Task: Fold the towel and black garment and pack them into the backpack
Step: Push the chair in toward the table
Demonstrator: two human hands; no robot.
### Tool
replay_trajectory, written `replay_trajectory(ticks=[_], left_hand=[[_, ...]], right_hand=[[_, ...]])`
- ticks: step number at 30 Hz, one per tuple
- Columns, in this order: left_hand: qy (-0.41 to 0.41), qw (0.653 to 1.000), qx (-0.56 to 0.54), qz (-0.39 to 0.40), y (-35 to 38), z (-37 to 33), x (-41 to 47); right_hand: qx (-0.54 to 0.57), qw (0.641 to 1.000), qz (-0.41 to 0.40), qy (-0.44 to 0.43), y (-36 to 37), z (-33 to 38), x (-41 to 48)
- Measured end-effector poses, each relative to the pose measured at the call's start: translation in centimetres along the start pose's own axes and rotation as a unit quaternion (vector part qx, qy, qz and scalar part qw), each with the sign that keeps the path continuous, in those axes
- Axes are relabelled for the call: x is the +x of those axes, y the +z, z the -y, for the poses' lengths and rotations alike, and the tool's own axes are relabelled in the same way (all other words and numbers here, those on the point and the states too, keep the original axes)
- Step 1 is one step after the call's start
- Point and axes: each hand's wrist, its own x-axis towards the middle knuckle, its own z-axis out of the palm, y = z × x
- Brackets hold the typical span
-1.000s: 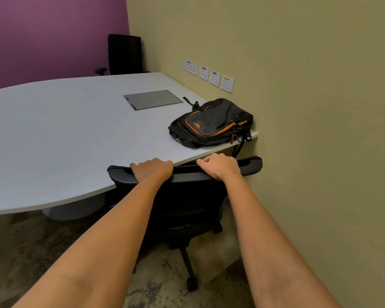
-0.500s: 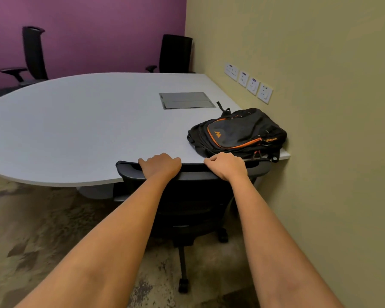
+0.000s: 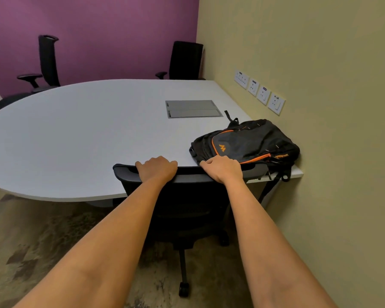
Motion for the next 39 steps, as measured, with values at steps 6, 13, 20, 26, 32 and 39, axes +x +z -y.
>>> replay_trajectory(ticks=[6, 13, 20, 26, 32, 39], left_hand=[[-0.003, 1.0, -0.012, -0.001, 0.7, -2.3, 0.8], [-0.021, 1.0, -0.009, -0.008, 0.8, -2.8, 1.1], [-0.009, 1.0, -0.004, -0.024, 0.9, -2.7, 0.5], [0.022, 0.997, -0.008, -0.067, 0.7, -2.7, -1.3], [0.08, 0.987, 0.017, -0.142, 1.9, -2.3, -4.5], [0.11, 0.987, 0.034, -0.116, 2.5, -2.0, -7.5]], right_hand=[[-0.005, 1.0, -0.001, -0.002, -0.5, -1.8, 2.2], [0.003, 1.0, 0.019, -0.011, -0.4, -2.3, 3.0], [0.005, 1.0, 0.024, -0.012, -0.3, -2.4, 2.8], [0.02, 0.999, -0.017, -0.028, -0.4, -2.4, 1.5], [0.041, 0.994, -0.085, -0.053, 0.0, -3.4, -1.0], [0.063, 0.985, -0.136, -0.09, 1.2, -4.7, -3.2]])
